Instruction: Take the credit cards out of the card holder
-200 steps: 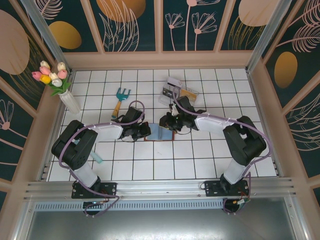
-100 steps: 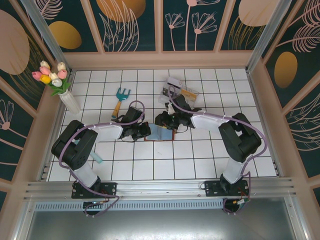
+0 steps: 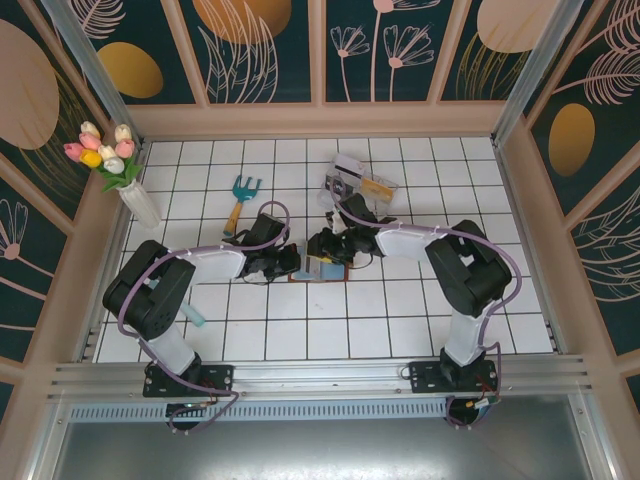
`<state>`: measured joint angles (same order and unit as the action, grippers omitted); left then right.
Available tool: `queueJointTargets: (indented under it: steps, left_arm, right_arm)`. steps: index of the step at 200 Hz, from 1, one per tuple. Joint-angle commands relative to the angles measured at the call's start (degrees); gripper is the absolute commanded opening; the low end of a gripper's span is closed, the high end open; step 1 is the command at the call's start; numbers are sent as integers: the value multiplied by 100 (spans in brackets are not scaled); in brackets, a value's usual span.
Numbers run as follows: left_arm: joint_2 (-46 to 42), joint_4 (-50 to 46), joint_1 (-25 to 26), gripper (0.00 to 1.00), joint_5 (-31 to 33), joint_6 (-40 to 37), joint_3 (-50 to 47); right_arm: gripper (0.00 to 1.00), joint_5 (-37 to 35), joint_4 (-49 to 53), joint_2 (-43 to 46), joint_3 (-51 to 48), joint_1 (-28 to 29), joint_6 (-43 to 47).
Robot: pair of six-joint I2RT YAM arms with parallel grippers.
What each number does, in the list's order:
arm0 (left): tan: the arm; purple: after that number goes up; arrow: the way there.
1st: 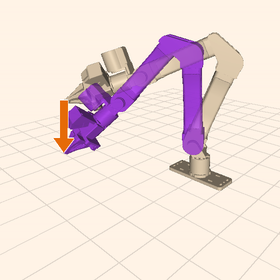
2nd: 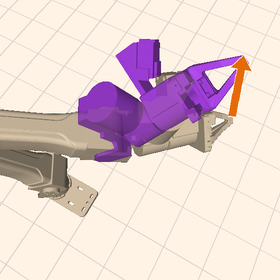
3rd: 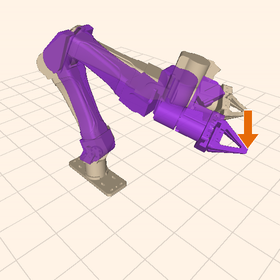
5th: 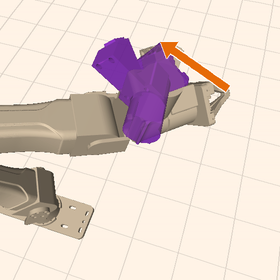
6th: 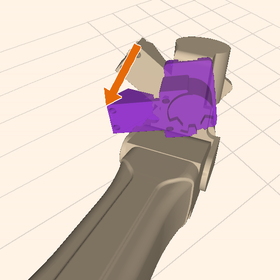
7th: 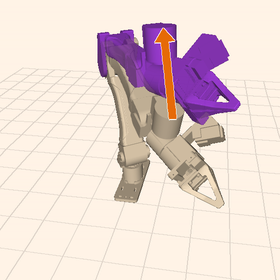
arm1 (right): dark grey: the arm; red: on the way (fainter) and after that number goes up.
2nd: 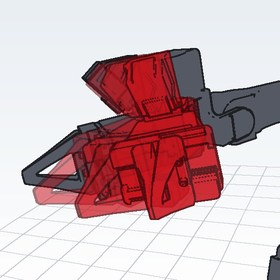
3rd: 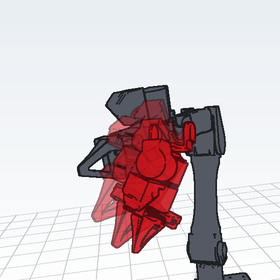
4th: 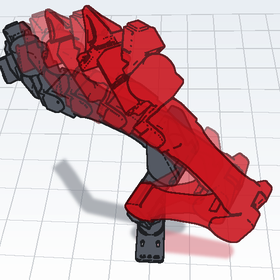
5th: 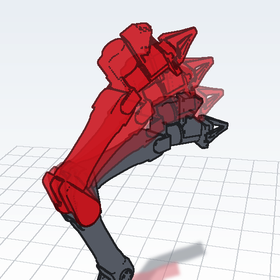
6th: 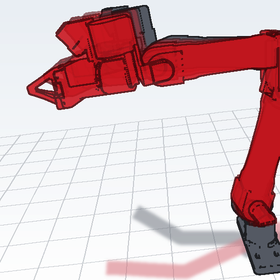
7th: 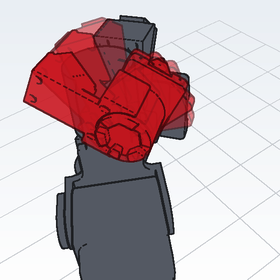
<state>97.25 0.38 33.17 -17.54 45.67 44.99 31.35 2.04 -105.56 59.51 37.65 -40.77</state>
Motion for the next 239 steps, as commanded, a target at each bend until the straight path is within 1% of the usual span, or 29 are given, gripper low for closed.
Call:
queueJointTargets:
  steps: [1,17,52,85,111,151,197,239]
  left_arm:
    - [46,-245,10,0,111,-118,-117]
    - [39,-251,6,0,94,-130,-105]
    - [48,-258,10,0,78,-172,-66]
    - [48,-258,6,0,58,-181,-56]
    - [55,-249,9,0,38,-194,-61]
    - [57,-251,8,0,36,-190,-78]
    - [-82,-394,5,0,163,-180,-61]
    - [-720,-890,-1,0,573,-116,131]
  right_arm:
    - [40,-315,358,-93,354,113,175]
    - [44,-622,613,-95,457,142,250]
    - [53,-651,660,-129,506,154,251]
    - [54,-974,995,-263,726,223,350]
    - [55,-1026,1026,-332,773,264,375]
    - [64,-1142,1091,-389,885,329,424]
    - [63,-1234,1121,-375,866,331,395]
    - [63,-1092,606,356,406,187,301]
